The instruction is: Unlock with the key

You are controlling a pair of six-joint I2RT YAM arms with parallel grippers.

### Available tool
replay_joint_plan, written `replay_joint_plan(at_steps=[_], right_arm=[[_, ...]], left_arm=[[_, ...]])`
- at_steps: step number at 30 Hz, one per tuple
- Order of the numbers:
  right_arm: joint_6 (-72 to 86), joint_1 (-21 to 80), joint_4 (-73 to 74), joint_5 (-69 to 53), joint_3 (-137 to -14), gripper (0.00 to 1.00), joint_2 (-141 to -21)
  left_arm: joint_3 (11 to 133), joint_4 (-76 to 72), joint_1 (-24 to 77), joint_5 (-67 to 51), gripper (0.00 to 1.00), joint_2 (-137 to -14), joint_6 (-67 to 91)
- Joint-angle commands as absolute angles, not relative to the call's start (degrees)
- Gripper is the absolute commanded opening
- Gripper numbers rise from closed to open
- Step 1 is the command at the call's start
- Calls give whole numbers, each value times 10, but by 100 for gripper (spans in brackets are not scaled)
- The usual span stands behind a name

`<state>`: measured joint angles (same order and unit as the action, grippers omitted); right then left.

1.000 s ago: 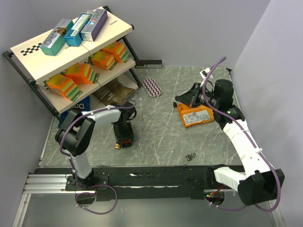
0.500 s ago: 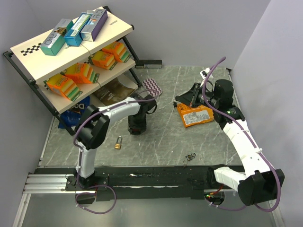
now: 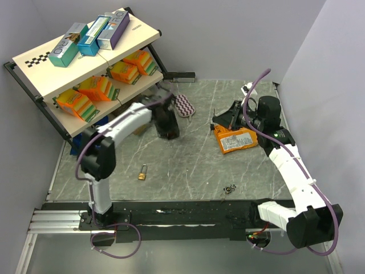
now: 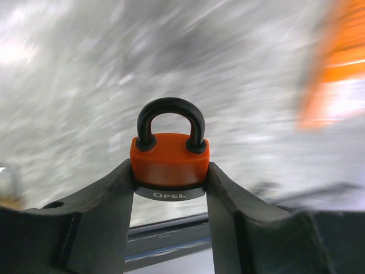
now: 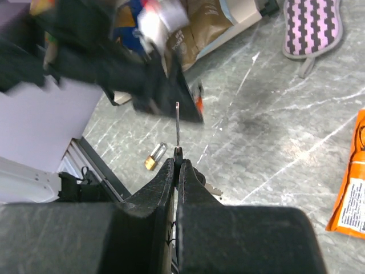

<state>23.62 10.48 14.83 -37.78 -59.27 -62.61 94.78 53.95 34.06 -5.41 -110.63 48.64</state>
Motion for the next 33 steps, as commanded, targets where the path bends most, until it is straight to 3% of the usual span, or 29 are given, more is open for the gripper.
replay_joint_plan(at_steps=[1,6,21,33], right_arm=[[221,126,159,-358,-628,0,-618],[218,154,178,-340,-642,0,-635],[207,228,282,-360,-731,0,-788],[196,234,328,-382,-787,0,-863]], left_arm=[[964,385,295,-201,1,-1023,565],[917,268,283,-272,1,-995,642],[886,256,283,-235,1,-969,664],[860,235,284,-274,1,-969,666]])
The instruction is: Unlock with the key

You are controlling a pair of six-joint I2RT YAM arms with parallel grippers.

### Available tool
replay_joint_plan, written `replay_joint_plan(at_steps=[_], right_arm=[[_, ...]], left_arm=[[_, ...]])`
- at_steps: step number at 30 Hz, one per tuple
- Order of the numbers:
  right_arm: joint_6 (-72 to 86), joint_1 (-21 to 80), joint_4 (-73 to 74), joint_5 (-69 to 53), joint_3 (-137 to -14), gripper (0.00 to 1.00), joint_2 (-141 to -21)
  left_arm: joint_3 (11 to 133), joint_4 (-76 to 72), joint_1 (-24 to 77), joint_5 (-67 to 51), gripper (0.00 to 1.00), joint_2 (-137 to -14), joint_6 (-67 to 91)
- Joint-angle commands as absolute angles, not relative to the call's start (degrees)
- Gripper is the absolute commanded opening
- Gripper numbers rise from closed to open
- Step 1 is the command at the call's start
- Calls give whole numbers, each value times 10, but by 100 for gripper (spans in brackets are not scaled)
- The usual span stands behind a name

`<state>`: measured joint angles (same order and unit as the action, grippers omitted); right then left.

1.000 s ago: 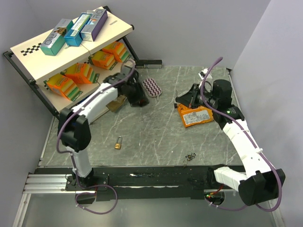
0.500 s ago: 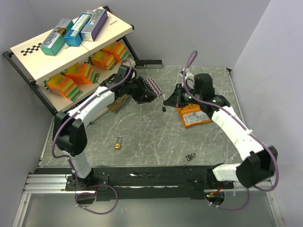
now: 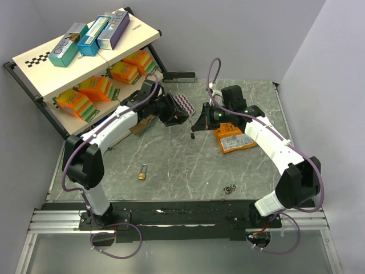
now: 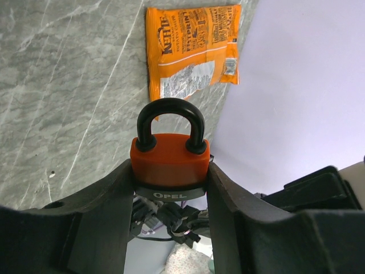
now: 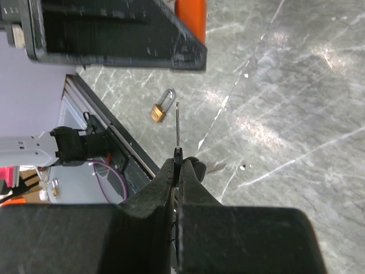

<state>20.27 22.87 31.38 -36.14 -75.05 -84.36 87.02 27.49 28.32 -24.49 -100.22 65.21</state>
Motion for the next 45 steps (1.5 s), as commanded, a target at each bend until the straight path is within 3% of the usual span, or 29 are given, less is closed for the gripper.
replay_joint_plan(at_steps=[1,45], right_arm=[[194,234,331,-385,-791,0,-874],[183,235,358,-439,-834,0,-952]], left_arm=[[853,231,284,-279,1,-968,669],[810,230,296,-306,1,-939,664]])
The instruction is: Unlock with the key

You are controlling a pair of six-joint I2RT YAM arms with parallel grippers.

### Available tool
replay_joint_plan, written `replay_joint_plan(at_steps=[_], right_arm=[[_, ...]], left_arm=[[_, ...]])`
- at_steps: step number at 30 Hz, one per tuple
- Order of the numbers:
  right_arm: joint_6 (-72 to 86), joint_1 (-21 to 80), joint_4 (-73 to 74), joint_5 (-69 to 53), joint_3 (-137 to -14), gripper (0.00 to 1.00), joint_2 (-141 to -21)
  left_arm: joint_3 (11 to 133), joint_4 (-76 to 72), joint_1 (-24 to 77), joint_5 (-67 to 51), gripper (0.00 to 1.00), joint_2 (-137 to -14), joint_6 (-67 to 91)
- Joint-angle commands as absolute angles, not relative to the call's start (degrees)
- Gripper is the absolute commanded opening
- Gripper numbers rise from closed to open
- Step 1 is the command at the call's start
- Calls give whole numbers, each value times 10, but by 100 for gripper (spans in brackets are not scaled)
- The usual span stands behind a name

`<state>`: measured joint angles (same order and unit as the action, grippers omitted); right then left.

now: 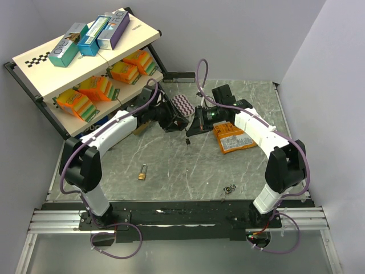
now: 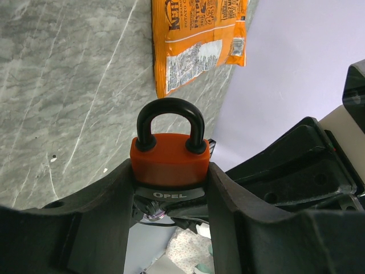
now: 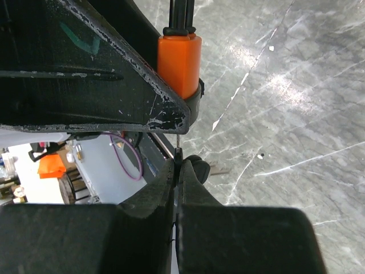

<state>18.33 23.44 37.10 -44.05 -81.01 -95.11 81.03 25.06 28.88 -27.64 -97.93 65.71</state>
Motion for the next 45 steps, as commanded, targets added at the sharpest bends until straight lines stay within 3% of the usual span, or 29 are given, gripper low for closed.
replay_joint_plan(at_steps=[1,45], right_arm=[[185,234,355,-439,-832,0,-950],[142,228,272,-337,-826,0,-918]], left_arm=[[810,229,296,-308,1,-937,664],[838,238,321,-350,1,-962,641]])
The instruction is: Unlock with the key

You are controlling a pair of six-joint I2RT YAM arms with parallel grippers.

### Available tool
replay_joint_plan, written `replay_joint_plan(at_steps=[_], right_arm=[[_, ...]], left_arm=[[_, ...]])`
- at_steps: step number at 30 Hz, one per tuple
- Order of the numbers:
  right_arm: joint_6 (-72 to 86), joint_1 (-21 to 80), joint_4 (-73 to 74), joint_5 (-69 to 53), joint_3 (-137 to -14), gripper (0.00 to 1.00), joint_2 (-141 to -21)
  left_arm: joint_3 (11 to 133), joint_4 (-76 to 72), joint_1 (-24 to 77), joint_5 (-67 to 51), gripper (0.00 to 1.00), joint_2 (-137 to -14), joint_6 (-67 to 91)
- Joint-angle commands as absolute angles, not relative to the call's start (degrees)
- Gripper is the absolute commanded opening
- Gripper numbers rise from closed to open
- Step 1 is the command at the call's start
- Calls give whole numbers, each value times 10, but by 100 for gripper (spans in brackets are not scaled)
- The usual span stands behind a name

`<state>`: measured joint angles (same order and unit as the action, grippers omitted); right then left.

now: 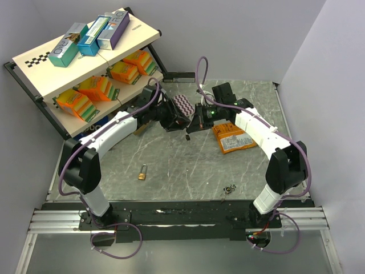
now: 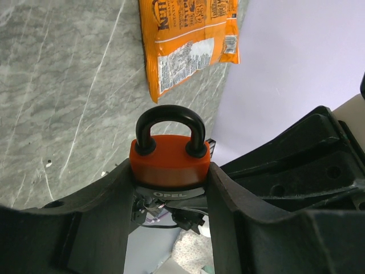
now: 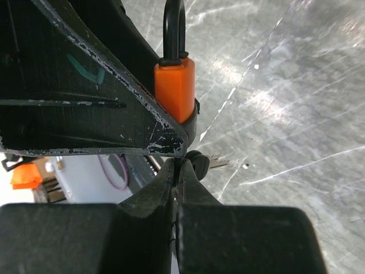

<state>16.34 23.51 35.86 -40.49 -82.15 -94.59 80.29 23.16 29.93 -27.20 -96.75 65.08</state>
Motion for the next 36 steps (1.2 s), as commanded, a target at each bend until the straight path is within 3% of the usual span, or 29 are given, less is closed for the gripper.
replay_joint_plan(at_steps=[1,18,28,36], right_arm=[[140,227,271,-336,-826,0,-919],[147,227,177,-287,-801,0,-883],[182,233,29,-261,-735,0,-843],[181,236,23,-253,-795,0,-874]], left_arm=[[838,237,321,-350,1,-963,641],[860,252,327,-355,1,-980,635],[877,253,331,-361,1,-998,634],[891,263,340,-369,1,-1012,627]])
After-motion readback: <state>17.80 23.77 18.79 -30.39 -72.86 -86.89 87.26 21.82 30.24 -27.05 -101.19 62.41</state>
